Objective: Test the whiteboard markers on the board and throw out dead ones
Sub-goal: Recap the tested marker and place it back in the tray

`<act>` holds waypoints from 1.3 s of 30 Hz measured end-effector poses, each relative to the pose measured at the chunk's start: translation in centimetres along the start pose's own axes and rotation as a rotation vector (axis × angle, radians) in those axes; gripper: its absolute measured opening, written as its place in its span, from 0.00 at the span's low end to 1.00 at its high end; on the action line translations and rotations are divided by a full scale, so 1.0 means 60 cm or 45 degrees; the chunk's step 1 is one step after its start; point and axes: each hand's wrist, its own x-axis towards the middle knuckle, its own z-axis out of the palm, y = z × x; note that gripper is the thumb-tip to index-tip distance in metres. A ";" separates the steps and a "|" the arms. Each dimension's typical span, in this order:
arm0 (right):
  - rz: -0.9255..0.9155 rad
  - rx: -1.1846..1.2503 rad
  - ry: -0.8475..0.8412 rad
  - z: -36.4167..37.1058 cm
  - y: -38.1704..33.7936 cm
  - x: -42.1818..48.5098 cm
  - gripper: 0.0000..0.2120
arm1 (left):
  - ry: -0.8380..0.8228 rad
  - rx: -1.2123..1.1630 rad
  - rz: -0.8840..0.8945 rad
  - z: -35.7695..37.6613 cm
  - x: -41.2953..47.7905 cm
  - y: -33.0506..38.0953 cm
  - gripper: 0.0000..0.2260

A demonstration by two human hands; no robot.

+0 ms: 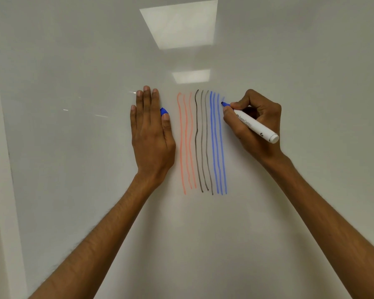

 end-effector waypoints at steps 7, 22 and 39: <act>-0.035 -0.005 -0.025 -0.005 0.003 -0.012 0.10 | -0.013 -0.009 -0.004 -0.001 0.001 -0.001 0.23; -0.058 0.015 -0.107 -0.017 0.013 -0.085 0.13 | -0.015 -0.011 0.004 -0.001 -0.003 -0.003 0.23; 0.000 -0.037 -0.257 -0.044 0.012 -0.173 0.14 | 0.006 -0.005 0.021 0.000 -0.005 -0.005 0.23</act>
